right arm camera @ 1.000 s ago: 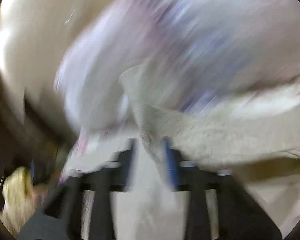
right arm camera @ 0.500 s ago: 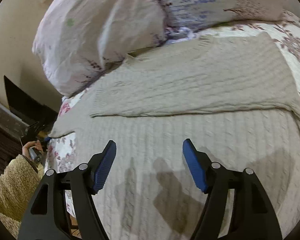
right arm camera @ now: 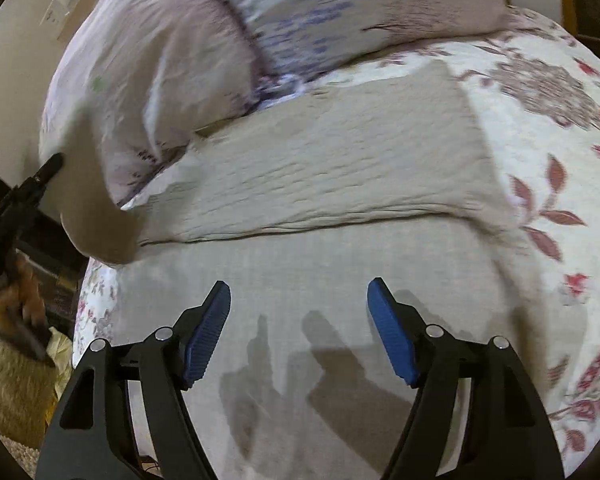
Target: Fold small clothes
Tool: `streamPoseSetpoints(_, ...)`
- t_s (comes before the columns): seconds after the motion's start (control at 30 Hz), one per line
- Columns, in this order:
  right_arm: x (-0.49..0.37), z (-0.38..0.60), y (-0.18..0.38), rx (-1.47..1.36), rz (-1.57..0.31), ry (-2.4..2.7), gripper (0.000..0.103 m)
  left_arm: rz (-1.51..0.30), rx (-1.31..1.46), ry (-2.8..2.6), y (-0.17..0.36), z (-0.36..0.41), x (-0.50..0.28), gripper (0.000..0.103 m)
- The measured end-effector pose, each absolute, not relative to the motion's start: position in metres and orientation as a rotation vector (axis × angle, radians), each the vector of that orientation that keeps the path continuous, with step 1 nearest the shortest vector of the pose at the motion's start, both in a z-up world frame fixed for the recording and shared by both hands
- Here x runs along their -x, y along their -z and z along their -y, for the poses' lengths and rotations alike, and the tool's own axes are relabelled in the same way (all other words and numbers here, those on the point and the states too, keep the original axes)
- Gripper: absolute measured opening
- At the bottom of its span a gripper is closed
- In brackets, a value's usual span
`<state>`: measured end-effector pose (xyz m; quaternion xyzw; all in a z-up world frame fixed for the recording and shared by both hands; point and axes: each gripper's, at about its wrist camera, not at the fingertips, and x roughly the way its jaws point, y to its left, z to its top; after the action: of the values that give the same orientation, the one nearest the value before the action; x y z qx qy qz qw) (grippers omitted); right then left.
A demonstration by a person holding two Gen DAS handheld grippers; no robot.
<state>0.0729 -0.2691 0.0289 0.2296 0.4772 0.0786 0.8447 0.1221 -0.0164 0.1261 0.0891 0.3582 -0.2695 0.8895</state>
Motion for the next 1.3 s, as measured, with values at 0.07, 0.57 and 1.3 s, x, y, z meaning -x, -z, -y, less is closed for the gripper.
streamPoseSetpoints(0.07, -0.063, 0.288, -0.032, -0.501, -0.991, -0.13, 0.073, -0.85, -0.228, 0.562, -0.1, 0.039, -0.109, 0.026)
streamPoseSetpoints(0.57, 0.043, 0.344, 0.018, -0.827, -1.178, -0.337, 0.024, -1.147, 0.343, 0.16, -0.021, -0.146, 0.028, 0.048)
streamPoseSetpoints(1.3, -0.165, 0.368, -0.067, -0.937, -0.71, -0.331, 0.009, -0.76, 0.539, 0.246, -0.104, -0.141, -0.168, 0.018)
